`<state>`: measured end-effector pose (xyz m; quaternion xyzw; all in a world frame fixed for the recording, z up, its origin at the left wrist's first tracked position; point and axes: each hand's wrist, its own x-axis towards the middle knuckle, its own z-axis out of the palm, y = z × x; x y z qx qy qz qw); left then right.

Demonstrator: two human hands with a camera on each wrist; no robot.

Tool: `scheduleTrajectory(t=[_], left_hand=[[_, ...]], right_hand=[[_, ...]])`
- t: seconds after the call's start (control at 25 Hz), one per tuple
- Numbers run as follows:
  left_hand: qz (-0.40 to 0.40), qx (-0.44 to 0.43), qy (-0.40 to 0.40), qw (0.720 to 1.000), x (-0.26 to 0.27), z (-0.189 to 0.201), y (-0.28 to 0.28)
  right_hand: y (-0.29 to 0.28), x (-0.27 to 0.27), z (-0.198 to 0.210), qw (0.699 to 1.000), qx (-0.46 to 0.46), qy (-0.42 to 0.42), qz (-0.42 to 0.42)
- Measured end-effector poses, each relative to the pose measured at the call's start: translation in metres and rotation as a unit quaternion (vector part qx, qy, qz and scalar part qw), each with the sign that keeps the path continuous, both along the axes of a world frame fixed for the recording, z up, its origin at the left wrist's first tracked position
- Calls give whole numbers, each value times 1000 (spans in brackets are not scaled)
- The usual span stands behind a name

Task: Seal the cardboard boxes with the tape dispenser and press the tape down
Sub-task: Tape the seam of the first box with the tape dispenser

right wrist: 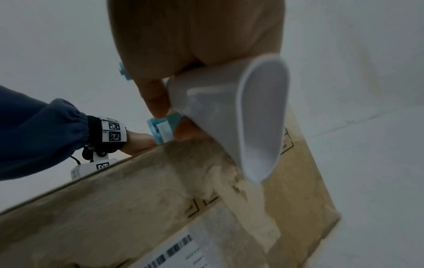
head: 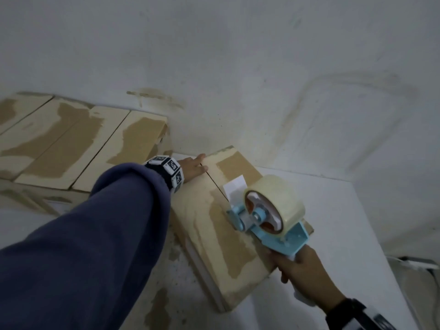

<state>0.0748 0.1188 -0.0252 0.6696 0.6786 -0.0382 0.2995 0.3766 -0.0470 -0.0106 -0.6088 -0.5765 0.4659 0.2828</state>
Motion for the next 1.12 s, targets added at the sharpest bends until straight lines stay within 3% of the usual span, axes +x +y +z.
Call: scheduleTrajectory(t=[0.16,0.32,0.44,0.6,0.76,1.12], left_hand=[[16,89,19,996,0,17,-3],[33,126,-42,991,22,53,-46],[11,162,-5,987,72,34,-104],[66,147,53,985,113,-13,-124],[82,178,83,977,119,-17,-125],[102,162,113,975,125,-11,-128]], right_hand=[[2,-6,-8,1000,13,-17,-14],[29,-26,-6,998,48,-41,-5],[58,-43,-2,996,69,-48,4],[74,-39,-3,998,44,-43,31],[77,-35,-3,992,59,-88,74],[20,40,6,997,29,-38,67]])
